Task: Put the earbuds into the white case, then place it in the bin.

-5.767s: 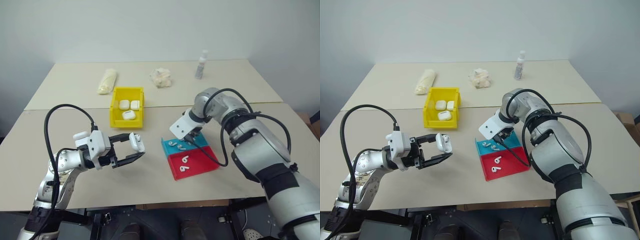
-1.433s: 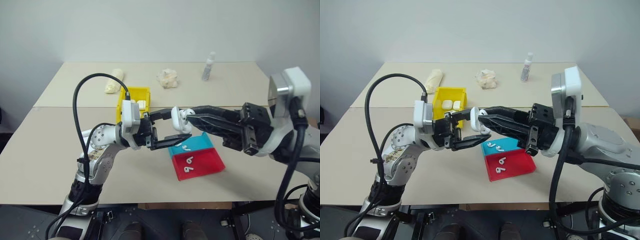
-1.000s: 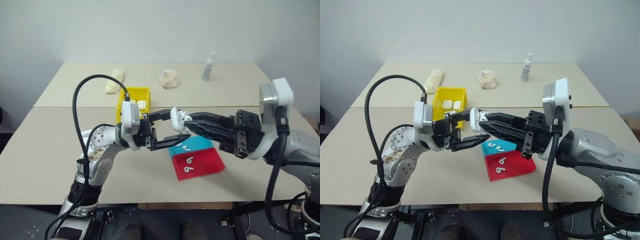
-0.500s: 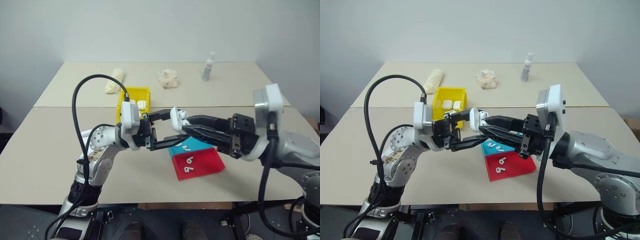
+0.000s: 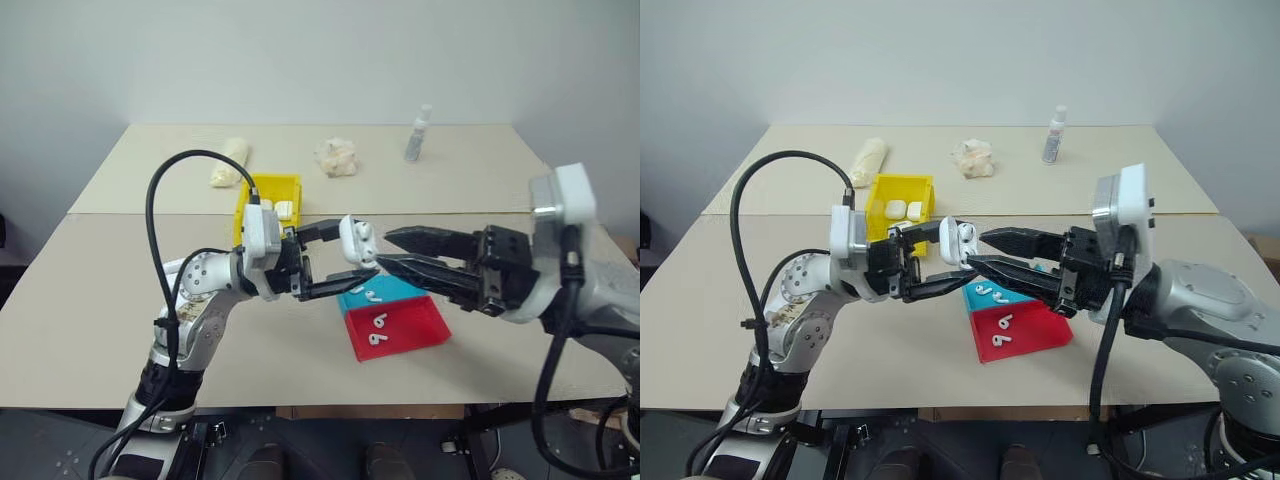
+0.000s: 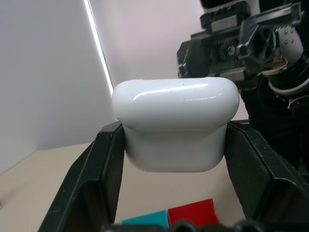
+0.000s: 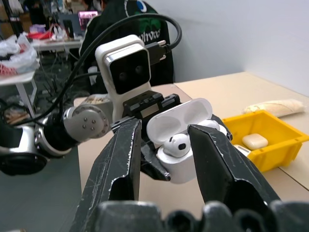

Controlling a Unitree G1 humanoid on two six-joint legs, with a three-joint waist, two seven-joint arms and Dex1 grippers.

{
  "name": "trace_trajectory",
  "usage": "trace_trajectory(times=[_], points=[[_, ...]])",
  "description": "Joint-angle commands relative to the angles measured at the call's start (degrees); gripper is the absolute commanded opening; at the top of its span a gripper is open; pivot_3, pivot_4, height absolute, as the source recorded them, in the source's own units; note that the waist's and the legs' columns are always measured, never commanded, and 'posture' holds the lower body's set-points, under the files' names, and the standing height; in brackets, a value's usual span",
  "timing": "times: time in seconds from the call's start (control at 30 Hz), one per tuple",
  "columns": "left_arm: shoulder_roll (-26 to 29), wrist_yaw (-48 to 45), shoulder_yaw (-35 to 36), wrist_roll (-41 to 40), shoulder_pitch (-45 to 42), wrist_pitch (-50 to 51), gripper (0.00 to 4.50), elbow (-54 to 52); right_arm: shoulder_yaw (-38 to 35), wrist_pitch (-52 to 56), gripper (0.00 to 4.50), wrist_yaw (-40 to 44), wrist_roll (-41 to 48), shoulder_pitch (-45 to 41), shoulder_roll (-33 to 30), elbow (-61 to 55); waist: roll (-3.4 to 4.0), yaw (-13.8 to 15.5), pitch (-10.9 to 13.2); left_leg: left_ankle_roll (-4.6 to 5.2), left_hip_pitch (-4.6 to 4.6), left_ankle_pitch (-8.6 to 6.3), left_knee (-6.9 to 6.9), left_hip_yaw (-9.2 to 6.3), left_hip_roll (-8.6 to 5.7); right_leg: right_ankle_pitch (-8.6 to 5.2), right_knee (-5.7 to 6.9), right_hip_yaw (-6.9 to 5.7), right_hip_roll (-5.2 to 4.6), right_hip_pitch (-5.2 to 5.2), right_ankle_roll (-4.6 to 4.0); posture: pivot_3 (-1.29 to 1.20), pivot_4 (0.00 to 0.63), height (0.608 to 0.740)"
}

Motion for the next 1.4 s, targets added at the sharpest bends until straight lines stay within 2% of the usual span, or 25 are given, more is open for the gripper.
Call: trace_trajectory(times=[0.03, 0.07, 0.13, 0.3, 0.53, 0.83, 1.07, 1.27, 1.4], points=[[-0.39, 1.21, -1.39, 2.94, -1.32, -1.56, 2.78, 0.61, 0.49, -0.95, 1.94, -0.03, -0.71, -6.02, -2.77, -0.30, 0.00, -0.07, 0.00, 0.00, 0.01, 0.00, 0.00, 0.00, 0.00, 0.00, 0.00, 0.01, 0.00, 0.00, 0.00, 0.00, 0.150, 0.740], [-0.73, 1.59, -2.01, 4.10, -1.57, -1.79, 2.78, 1.38, 2.46, -0.23, 1.94, -0.16, -2.04, -8.62, -3.60, 0.03, 0.02, -0.12, -0.01, 0.00, 0.01, 0.00, 0.00, 0.01, 0.00, 0.00, 0.00, 0.01, 0.00, 0.00, 0.00, 0.00, 0.150, 0.740], [-1.60, 1.68, -2.76, 4.93, -1.92, -2.11, 2.78, 2.45, 6.34, 1.01, 1.57, 0.32, -4.29, -13.24, -4.77, 0.77, 0.02, -0.08, -0.01, 0.00, 0.05, 0.00, -0.01, 0.01, 0.00, 0.00, 0.00, 0.01, 0.01, 0.00, 0.00, 0.00, 0.150, 0.740], [-3.98, 2.67, -4.37, 6.96, -2.79, -3.33, 2.78, 4.41, 15.29, 2.43, 0.04, 2.96, -11.29, -21.84, -4.87, 3.03, 0.02, -0.01, -0.01, 0.01, -0.04, -0.01, 0.00, 0.01, 0.00, 0.00, -0.01, 0.00, 0.00, -0.03, 0.00, 0.00, 0.150, 0.740], [-5.26, 3.32, -4.55, 7.88, -2.75, -3.68, 2.78, 4.12, 22.46, 1.53, 0.04, 6.78, -21.34, -25.34, -3.55, 4.34, 0.02, 0.05, -0.01, 0.02, -0.09, -0.01, 0.01, 0.01, 0.00, 0.00, 0.01, -0.01, -0.01, -0.08, 0.01, 0.00, 0.150, 0.740], [-4.88, 2.34, -3.59, 6.50, -2.09, -3.57, 2.78, 2.75, 25.41, 0.19, 0.04, 11.67, -31.09, -24.00, -3.91, 4.50, 0.02, 0.05, -0.01, 0.02, -0.10, -0.01, 0.01, 0.00, 0.00, 0.00, 0.02, -0.01, -0.01, -0.11, 0.00, 0.00, 0.150, 0.740], [-3.91, 1.77, -3.08, 6.00, -1.62, -3.71, 2.78, 2.39, 23.19, -0.66, 0.04, 14.35, -33.90, -21.47, -5.42, 4.27, 0.02, 0.05, -0.01, 0.02, -0.09, -0.01, 0.01, 0.00, 0.00, 0.00, 0.02, -0.01, -0.01, -0.11, 0.00, 0.00, 0.150, 0.740], [-3.81, 2.01, -2.67, 6.07, -1.67, -4.09, 2.78, 2.61, 18.45, 0.54, 0.04, 14.30, -30.94, -21.59, -4.92, 4.15, 0.02, 0.05, -0.01, 0.02, -0.10, -0.01, 0.00, 0.01, 0.00, 0.00, 0.02, 0.00, -0.01, -0.12, 0.00, 0.00, 0.150, 0.740], [-4.14, 1.98, -1.27, 5.12, -1.28, -4.79, 2.78, 2.61, 9.83, 1.07, 0.04, 13.38, -24.50, -22.56, -3.51, 6.26, 0.02, 0.09, -0.01, 0.02, -0.10, -0.01, 0.01, 0.01, 0.00, 0.00, 0.01, 0.01, -0.01, -0.11, 0.00, 0.00, 0.150, 0.740]])
